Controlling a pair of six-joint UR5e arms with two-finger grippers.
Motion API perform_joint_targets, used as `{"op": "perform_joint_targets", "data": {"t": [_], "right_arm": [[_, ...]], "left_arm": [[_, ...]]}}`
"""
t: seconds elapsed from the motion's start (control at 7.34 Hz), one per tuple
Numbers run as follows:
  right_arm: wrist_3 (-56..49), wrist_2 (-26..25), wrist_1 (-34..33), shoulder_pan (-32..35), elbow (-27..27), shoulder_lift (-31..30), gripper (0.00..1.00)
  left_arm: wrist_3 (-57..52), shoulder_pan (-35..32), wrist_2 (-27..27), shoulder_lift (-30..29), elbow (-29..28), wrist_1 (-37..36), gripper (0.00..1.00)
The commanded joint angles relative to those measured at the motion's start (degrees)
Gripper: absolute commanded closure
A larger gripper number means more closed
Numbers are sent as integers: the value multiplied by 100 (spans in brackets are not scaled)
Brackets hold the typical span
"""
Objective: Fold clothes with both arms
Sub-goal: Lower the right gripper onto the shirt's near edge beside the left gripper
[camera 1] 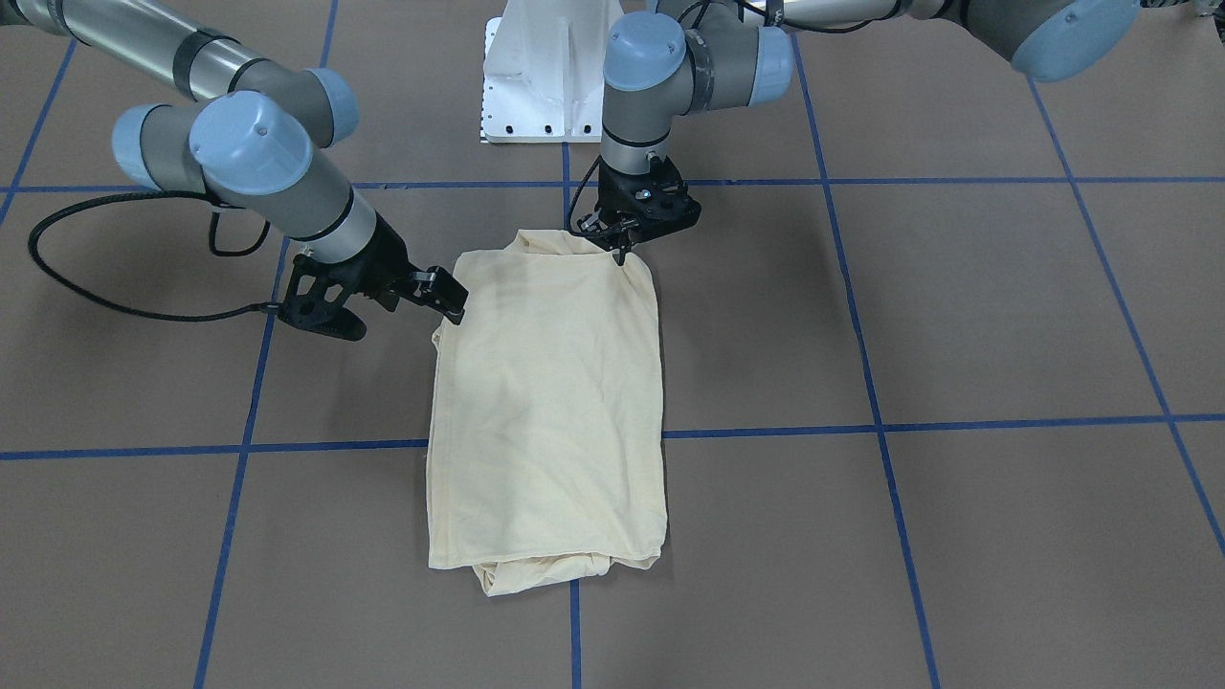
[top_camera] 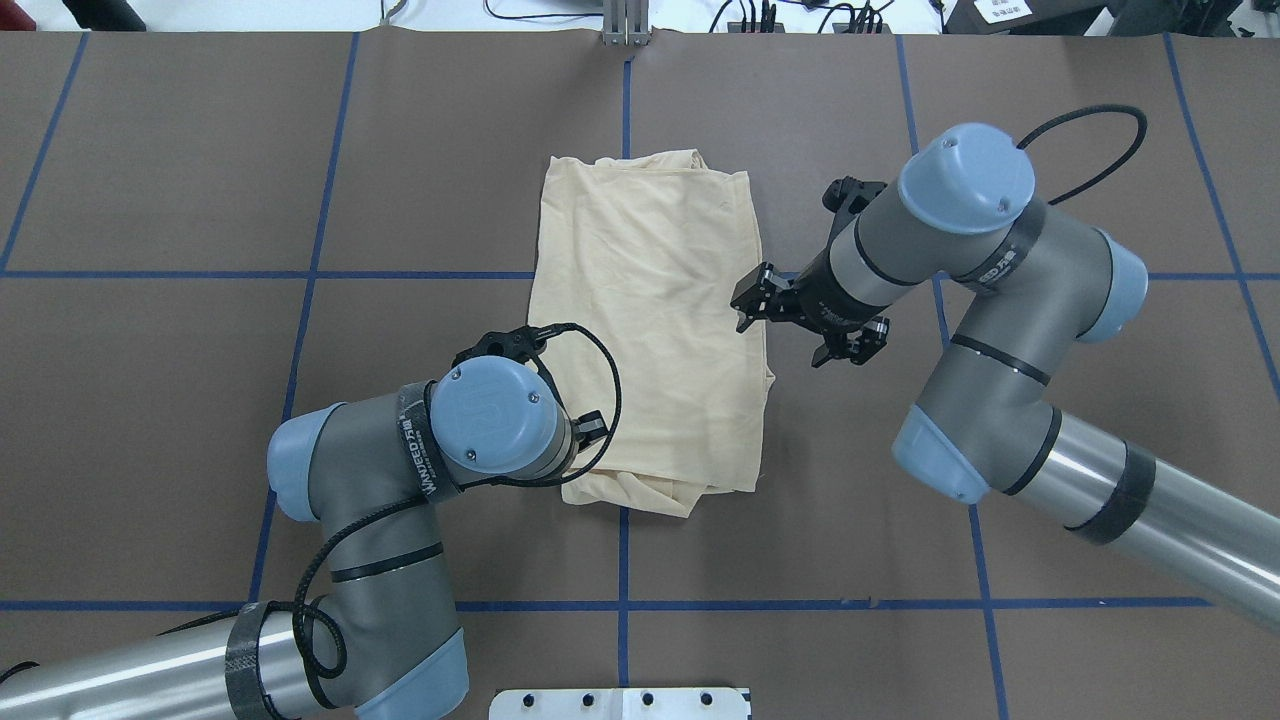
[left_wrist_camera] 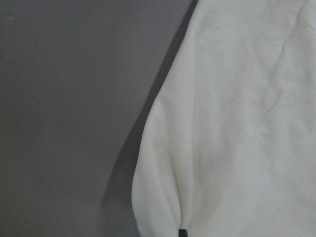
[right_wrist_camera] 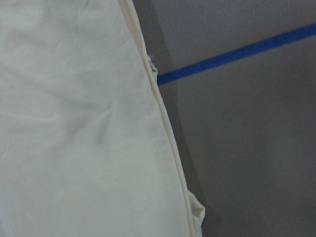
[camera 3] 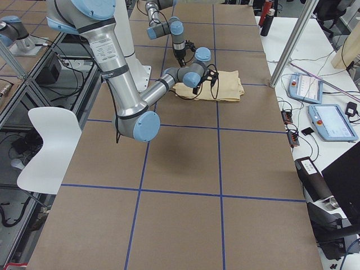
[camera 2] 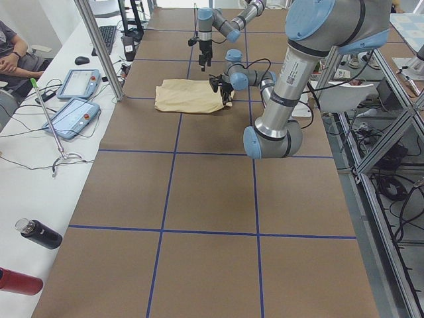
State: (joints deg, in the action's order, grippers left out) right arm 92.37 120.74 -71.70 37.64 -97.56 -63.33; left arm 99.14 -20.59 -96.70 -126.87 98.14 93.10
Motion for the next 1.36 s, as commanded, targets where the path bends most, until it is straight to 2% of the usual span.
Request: {"op": "perform_joint_targets", "data": {"t": [0.0,0.14,0.41,0.68,0.82,1.23], "right_arm": [[1532,-785,-568,-607,-131,118,0],[1973,-1093,-773,-835,-140,207,0],[2162,-1455,-1282,-1319,-298,295,0],[2162,-1536,-1346,-1584,-255,295,0],[2162,-1536,-1555,-1585,-281,304,0],[2031,-1545,-1557,-1488,-246,339,0]], "left_arm": [[0,-6,-6,13,21,-3,100],[0,-6,2,22,39,-3,100],[18,-6,-6,30,74,-3,100],[26,-6,2,30,118,-29,100],[35,3,2,30,118,-29,100],[44,3,2,30,118,-29,100]]}}
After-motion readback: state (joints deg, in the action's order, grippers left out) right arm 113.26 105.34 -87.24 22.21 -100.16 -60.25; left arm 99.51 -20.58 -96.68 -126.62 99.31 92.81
